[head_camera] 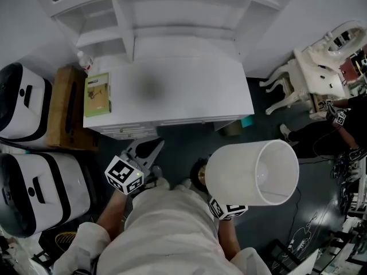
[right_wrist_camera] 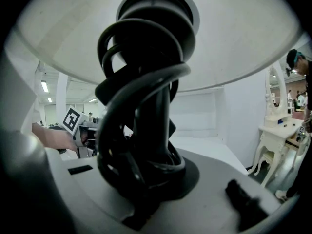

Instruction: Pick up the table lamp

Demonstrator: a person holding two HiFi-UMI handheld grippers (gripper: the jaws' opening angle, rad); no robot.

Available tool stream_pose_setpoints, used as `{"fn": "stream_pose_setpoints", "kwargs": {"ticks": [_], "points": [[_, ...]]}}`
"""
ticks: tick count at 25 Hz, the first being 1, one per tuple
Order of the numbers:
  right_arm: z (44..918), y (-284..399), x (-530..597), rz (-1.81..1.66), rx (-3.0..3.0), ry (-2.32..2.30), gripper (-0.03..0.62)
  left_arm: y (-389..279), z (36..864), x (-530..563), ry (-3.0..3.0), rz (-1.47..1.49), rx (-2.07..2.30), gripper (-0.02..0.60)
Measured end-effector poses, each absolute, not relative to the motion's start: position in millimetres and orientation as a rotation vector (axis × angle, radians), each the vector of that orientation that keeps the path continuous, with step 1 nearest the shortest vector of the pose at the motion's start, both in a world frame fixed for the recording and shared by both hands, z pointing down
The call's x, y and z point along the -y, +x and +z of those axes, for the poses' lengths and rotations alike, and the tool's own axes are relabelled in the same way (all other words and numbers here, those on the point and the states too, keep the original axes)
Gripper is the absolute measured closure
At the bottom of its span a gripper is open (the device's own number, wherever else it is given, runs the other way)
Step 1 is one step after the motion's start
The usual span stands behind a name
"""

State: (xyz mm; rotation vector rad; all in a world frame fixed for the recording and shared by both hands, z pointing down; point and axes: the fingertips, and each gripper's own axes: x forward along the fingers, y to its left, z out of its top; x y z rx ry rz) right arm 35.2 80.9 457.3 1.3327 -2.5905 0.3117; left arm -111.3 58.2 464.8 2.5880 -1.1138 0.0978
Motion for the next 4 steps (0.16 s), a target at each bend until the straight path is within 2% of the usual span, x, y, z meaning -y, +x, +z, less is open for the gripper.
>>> {"fn": "stream_pose_setpoints", "kwargs": {"ticks": [4], "points": [[455.1,34.0,-74.5,0.293,2.601,1.328,0.582,-112.6,464.3,-51.5,2.592,0.088,1.118,0.572]]}}
